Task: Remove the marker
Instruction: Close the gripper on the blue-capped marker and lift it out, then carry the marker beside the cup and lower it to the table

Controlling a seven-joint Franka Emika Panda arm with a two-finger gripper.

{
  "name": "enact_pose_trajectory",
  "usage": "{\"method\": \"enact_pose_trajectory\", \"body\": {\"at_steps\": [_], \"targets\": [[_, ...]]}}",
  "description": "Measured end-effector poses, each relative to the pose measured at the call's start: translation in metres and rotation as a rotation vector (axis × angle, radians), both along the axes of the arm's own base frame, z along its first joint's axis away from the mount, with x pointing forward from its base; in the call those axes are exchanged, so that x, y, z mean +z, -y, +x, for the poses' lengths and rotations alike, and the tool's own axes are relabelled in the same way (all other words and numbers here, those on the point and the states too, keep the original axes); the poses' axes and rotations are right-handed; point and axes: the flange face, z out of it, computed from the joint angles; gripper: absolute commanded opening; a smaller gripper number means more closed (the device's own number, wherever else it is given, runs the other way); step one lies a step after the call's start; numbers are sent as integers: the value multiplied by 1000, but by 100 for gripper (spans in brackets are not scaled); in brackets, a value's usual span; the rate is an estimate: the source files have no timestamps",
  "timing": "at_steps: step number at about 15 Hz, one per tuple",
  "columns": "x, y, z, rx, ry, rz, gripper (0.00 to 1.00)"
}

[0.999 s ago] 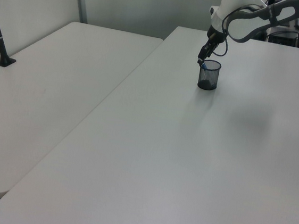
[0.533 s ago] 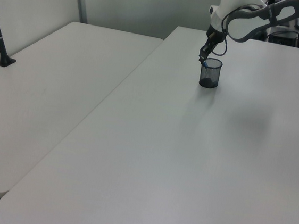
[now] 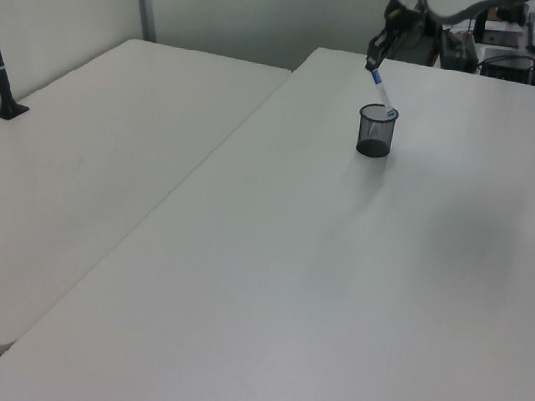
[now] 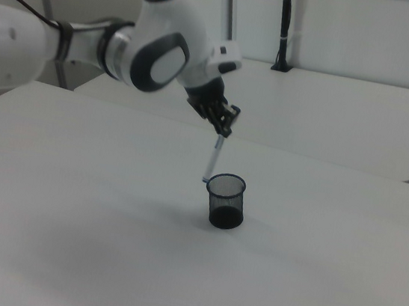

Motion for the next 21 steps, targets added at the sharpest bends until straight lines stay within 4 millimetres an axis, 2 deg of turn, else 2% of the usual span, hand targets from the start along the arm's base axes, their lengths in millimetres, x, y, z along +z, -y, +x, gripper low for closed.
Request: {"method": "enact_pose_trajectory", "body": {"at_steps": [2,3,5,7,9,11,13,17,19,21], "targets": [[34,-7,-24,0,-56,48,0],[39,-13,-30,5,-82,68,0],[31,-35,-32,38,-146,92,0],[-1,-63,-23,79,-214,98,0],[-43,-84,-10,108,-283,96,0],[-85,-97,-1,124,-349,94,0],[-117,-104,4,131,-398,93,0],[-155,-124,8,162,-454,94,3],[-163,-134,12,185,-451,74,3],[-169,-140,16,182,-431,51,11]]}}
